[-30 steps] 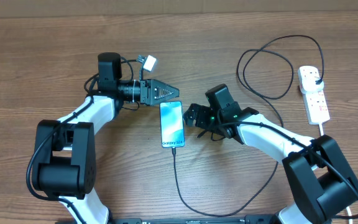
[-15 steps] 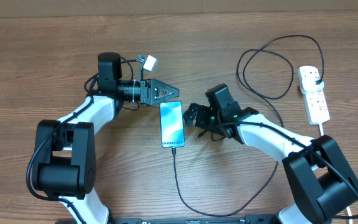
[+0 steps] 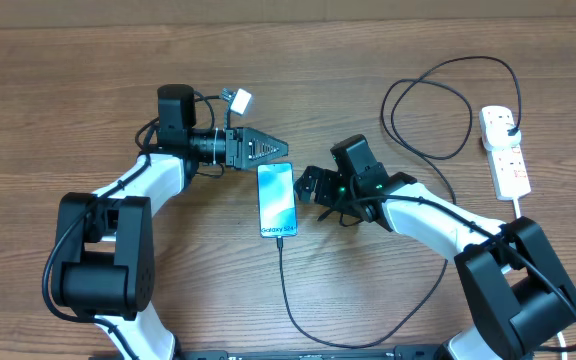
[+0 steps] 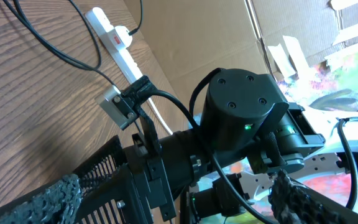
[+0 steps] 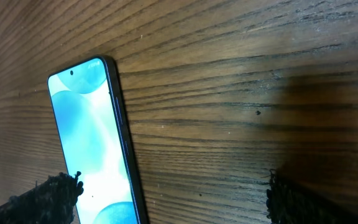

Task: Plug charger to phone and switch on socket
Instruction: 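Move the right gripper up and right toward the white power strip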

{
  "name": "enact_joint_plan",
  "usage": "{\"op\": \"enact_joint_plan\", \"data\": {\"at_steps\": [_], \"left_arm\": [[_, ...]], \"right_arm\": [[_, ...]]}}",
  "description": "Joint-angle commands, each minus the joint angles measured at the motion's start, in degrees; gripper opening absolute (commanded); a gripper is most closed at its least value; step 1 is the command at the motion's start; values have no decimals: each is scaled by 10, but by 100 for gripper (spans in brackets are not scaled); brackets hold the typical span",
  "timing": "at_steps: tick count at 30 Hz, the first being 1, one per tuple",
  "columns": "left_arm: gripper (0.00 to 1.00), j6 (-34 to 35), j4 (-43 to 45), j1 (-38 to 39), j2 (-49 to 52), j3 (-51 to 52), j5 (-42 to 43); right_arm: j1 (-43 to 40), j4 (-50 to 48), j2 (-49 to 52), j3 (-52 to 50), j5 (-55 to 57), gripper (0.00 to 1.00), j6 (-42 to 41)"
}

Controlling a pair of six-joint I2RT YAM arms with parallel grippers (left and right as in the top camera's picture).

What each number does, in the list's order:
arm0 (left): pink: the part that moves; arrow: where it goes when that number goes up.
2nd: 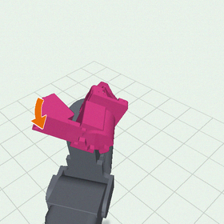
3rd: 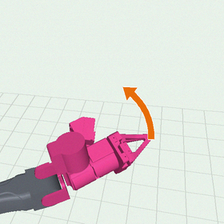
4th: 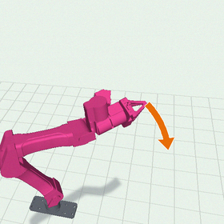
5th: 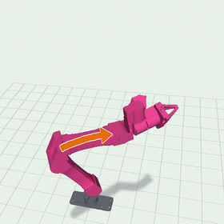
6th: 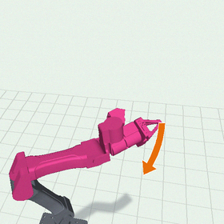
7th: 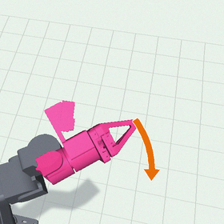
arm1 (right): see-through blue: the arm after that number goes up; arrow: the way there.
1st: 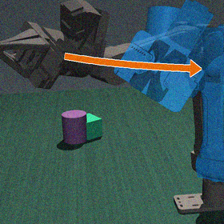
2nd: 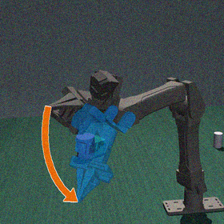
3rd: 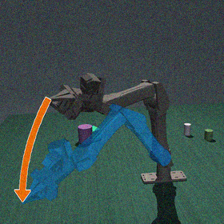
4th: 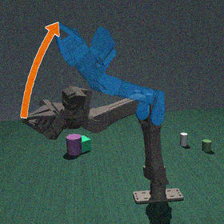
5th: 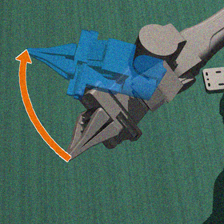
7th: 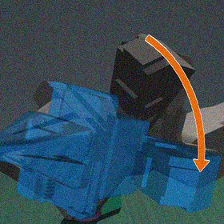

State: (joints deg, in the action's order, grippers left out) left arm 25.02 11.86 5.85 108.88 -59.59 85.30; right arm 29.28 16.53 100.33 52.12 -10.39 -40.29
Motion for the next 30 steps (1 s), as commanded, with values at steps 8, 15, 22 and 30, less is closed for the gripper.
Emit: {"op": "enact_joint_plan", "data": {"at_steps": [8, 15, 22, 30], "left_arm": [[100, -15, 2, -2, -6, -6, 11], [100, -15, 2, -2, -6, -6, 11], [100, -15, 2, -2, -6, -6, 11], [100, -15, 2, -2, -6, -6, 11]], "right_arm": [[-7, 64, -23, -25, 35, 100, -2], [-4, 93, -61, -25, 82, 100, -2], [-5, 47, -61, -25, 31, 100, -2], [-20, 71, -61, -23, -13, 100, 11]]}}
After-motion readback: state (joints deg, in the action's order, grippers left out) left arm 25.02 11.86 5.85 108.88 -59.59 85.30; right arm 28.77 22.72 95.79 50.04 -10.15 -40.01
